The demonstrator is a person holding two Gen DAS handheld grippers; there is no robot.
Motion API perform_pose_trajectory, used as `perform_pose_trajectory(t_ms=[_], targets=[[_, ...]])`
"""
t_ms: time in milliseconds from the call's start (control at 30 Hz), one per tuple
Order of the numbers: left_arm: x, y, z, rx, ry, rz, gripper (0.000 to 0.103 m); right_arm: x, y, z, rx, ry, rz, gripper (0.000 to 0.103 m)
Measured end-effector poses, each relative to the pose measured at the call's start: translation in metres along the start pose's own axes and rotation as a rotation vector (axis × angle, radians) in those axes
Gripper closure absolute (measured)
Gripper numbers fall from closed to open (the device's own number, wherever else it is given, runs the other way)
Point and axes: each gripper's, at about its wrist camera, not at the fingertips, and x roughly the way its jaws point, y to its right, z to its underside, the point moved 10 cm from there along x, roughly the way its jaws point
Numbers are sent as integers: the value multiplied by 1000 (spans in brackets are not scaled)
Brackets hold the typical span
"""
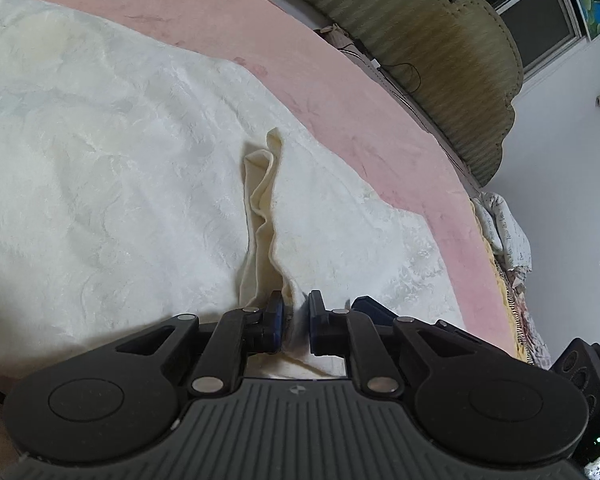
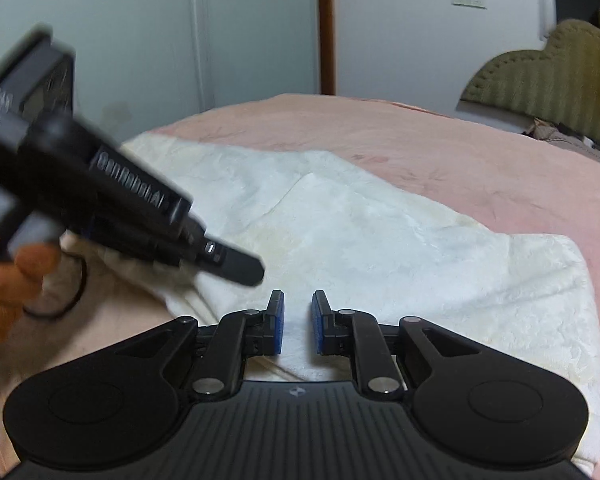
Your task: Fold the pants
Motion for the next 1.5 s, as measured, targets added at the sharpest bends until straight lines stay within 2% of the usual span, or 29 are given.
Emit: perform_pose_trajectory(t_ms=[33, 100, 233, 300, 400, 500, 600, 667, 733, 833, 900, 967, 1000, 1067, 1133, 1167, 1233, 1300, 1367, 1433, 1500], targets=[[-3, 0, -1, 7, 0, -3, 81, 1, 3, 2, 7, -13, 4, 87], [-11, 0, -6, 16, 24, -18, 83, 5, 1, 10, -25, -60, 9, 88], [-21, 4, -24, 56, 77, -45, 82, -3, 3, 2, -6, -31, 17, 87], [-15, 7, -27, 91, 62, -59, 79, -3, 4, -2, 23, -10, 11, 87], [3, -4, -19, 130, 23, -148, 78, 6, -2, 3, 24, -41, -9, 87], [-6, -4, -16, 139, 50, -140, 78, 3, -9, 5, -26, -48, 28, 87], [-21, -5, -17, 158, 79, -161, 68, -9, -16, -5, -5, -4, -2, 86], [-31, -11, -16, 181, 103, -193, 54, -8, -25, -5, -6, -11, -42, 86], [-40, -24, -14, 201, 114, -242, 54, 0, -31, 2, -63, -43, -15, 86], [-68, -37, -14, 139, 173, -247, 54, -1, -31, -1, -67, -39, 1, 86], [-94, -46, -22, 112, 239, -258, 50, -3, -33, -9, -60, -14, 4, 86], [-113, -63, -29, 103, 287, -310, 40, 0, -42, -10, -85, -19, -10, 86], [-118, -72, -31, 112, 298, -339, 40, 3, -46, -8, -102, -29, -8, 86], [-124, -87, -31, 114, 280, -356, 47, 9, -50, -5, -133, -35, 1, 86], [-144, -96, -31, 71, 334, -356, 48, 8, -49, -9, -113, -34, 9, 86], [-155, -100, -33, 63, 370, -379, 46, 5, -51, -14, -111, -17, 15, 86], [-182, -116, -38, 38, 457, -478, 46, 4, -61, -24, -134, 11, -7, 86], [-202, -135, -41, -3, 487, -534, 46, 9, -87, -33, -185, 24, -61, 86], [-215, -158, -40, -87, 471, -518, 47, 17, -120, -36, -273, 25, -121, 86], [-222, -174, -34, -182, 451, -453, 47, 28, -158, -33, -389, 15, -173, 85], [-223, -185, -26, -274, 427, -364, 47, 37, -191, -29, -502, 17, -201, 76]])
